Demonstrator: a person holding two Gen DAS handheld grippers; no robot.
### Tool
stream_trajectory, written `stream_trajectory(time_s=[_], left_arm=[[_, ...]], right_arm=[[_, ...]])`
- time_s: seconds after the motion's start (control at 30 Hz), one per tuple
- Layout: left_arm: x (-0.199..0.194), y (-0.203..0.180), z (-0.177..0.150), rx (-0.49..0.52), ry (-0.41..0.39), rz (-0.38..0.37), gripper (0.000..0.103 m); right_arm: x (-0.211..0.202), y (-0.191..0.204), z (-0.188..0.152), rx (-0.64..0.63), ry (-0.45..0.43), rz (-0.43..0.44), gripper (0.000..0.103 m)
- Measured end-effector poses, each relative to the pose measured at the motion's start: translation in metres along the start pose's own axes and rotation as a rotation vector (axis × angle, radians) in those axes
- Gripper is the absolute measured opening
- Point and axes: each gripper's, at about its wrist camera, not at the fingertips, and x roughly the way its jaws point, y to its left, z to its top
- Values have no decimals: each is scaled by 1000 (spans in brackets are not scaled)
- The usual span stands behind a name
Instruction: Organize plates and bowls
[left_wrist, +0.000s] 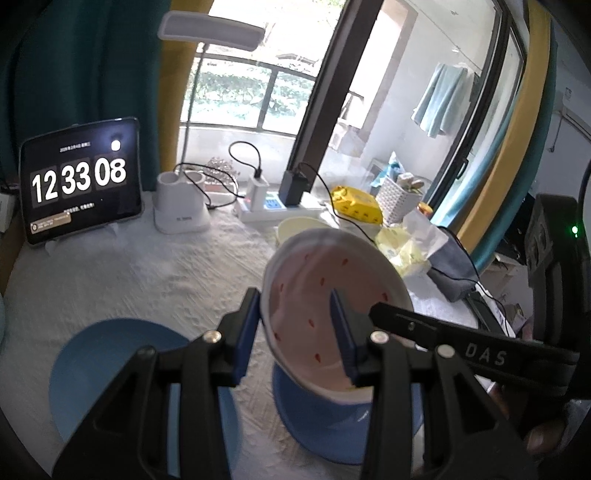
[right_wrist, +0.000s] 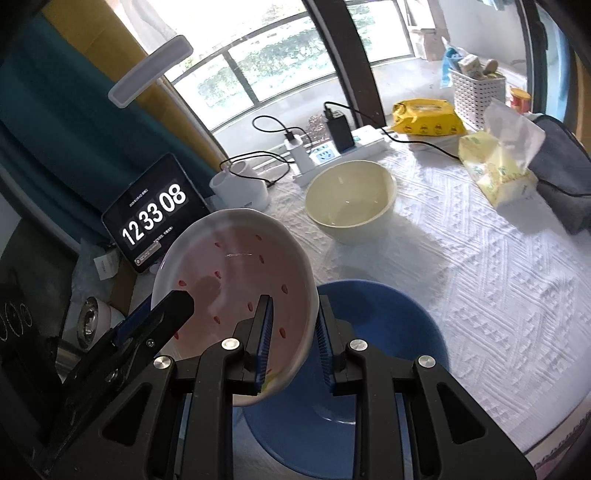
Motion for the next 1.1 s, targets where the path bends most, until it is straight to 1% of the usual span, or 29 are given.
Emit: stream_trajectory(time_s=[0.27,0.5,0.73,1.0,1.1], left_arm=[[13,-22,-19,14,48,-26,40],[23,-32,-34,22,90,-32,40],[27,-34,-48,32,123,-17,40],[31,-36,-54,49,151,-6,40],[31,-35,-57,53,159,1,40]], right_arm=[[-5,-31,-15,43,18,-17,25],[-3,-52,-28,74,42,-34,25],[3,-59,-36,85,62,-40,25],[9,-62,-42,84,80,-50,25],[11,-64,-43,89,98,-42,25]])
